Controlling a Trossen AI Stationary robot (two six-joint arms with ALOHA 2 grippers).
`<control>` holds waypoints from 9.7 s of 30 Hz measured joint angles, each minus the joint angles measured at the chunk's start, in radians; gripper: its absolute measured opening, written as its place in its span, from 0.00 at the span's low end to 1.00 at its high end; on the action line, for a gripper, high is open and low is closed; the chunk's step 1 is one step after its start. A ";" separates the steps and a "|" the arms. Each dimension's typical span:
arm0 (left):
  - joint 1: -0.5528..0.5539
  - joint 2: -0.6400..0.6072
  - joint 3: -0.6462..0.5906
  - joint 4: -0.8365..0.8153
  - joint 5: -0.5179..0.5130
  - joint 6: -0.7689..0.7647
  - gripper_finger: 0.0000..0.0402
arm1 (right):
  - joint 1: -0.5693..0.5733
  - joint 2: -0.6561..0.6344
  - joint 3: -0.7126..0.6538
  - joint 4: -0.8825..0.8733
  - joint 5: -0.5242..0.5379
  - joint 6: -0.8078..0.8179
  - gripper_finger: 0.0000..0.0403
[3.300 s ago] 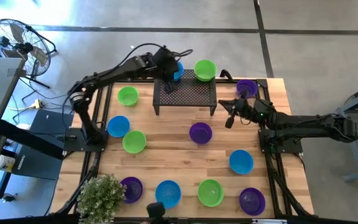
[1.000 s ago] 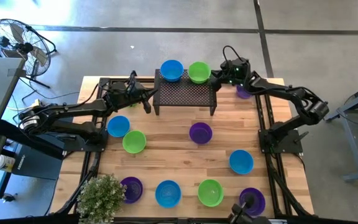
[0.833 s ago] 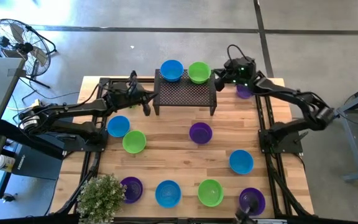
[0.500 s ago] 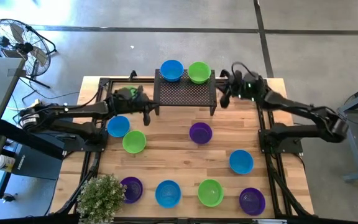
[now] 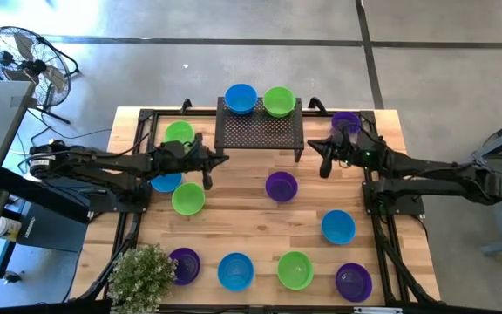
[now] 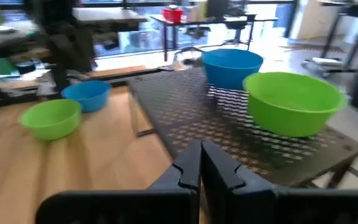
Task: Pick & Place Mini bowls
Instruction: Put the middle violet bowl on the shelf, then stack the middle green bowl on the green bowl on the shelf
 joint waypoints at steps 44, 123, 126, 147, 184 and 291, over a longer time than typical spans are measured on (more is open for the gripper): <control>0.002 0.020 -0.231 0.307 0.071 -0.149 0.00 | 0.484 0.907 0.619 -0.702 0.117 -0.134 0.32; 0.002 0.020 -0.231 0.286 0.077 -0.153 0.00 | 0.161 1.033 1.346 -1.131 0.066 -0.495 0.00; 0.002 0.020 -0.231 0.286 0.077 -0.153 0.00 | 0.112 1.072 1.359 -1.145 0.038 -0.539 0.00; 0.002 0.020 -0.231 0.286 0.076 -0.153 0.00 | 0.014 1.158 1.392 -1.136 -0.002 -0.611 0.01; 0.002 0.020 -0.231 0.278 0.077 -0.153 0.00 | 0.023 1.140 1.391 -1.101 0.059 -0.628 0.26; -0.535 0.398 0.418 -1.365 -0.050 -0.793 0.33 | 0.168 0.055 -0.244 0.465 -0.032 -0.217 0.00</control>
